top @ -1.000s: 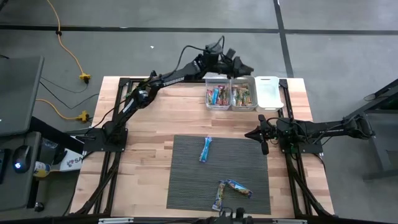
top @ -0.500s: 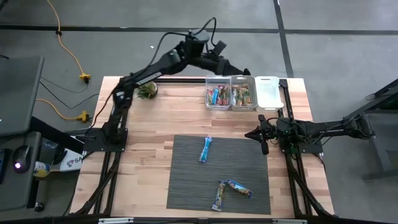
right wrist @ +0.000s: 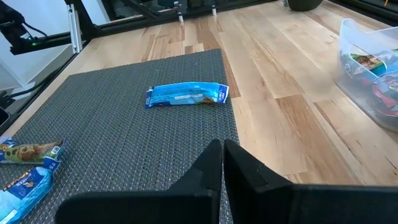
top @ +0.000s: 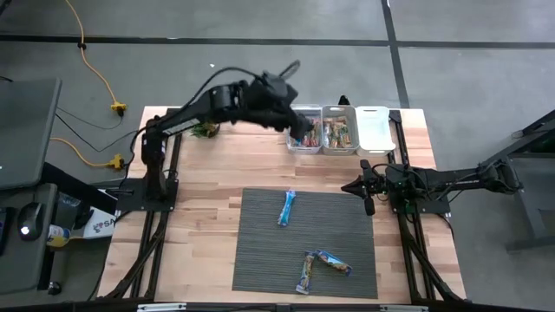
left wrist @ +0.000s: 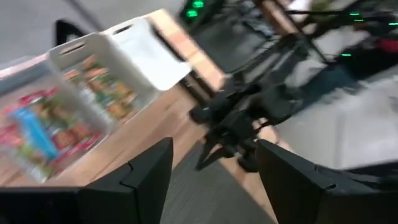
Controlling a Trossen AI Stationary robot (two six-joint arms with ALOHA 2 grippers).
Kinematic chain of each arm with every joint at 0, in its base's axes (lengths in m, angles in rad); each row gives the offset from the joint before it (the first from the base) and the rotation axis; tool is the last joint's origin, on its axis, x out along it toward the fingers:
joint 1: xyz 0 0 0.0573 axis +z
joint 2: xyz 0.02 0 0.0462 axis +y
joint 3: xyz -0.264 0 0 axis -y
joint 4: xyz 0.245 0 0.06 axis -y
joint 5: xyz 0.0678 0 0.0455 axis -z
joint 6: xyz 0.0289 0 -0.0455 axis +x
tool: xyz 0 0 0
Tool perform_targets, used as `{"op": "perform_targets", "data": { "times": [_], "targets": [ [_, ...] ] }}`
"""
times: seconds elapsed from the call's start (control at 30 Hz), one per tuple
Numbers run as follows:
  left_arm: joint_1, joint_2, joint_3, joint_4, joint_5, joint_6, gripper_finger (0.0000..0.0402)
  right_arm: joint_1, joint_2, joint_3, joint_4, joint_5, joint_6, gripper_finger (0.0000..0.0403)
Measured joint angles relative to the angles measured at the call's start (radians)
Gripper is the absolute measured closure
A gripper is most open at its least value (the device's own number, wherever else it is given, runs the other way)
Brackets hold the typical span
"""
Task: Pick and place Granola Bars by type
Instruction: Put the blue granola bar into the white bin
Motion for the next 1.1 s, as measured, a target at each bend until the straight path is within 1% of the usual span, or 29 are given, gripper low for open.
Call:
{"op": "perform_targets", "data": {
  "times": [0.13,0.27,0.37,0.43,0.53,0.63,0.9,1.1],
  "targets": [
    [-0.073,0.000,-0.002,-0.091,-0.168,-0.075,0.0174,0.000,0.000,0.000,0.000,0.000,0.000,0.0402],
    [-0.140,0.000,-0.001,-0.183,-0.321,-0.182,0.0174,0.000,0.000,0.000,0.000,0.000,0.000,0.0402],
    [-0.190,0.000,-0.001,-0.245,-0.420,-0.274,0.0174,0.000,0.000,0.000,0.000,0.000,0.000,0.0402],
    [-0.220,0.000,-0.001,-0.289,-0.466,-0.340,0.0174,0.000,0.000,0.000,0.000,0.000,0.000,0.0402],
    [-0.255,0.000,-0.007,-0.330,-0.503,-0.412,0.0174,0.000,0.000,0.000,0.000,0.000,0.000,0.0402],
    [-0.276,0.012,-0.036,-0.330,-0.511,-0.445,0.0174,0.000,0.000,0.000,-0.001,0.000,0.000,0.0402],
    [-0.308,0.048,-0.094,-0.300,-0.459,-0.444,0.0174,0.000,0.000,0.000,-0.001,0.000,0.000,0.0402],
    [-0.365,0.051,-0.097,-0.313,-0.549,-0.443,0.0174,0.000,0.000,0.000,0.000,0.000,0.000,0.0402]
  ]
}}
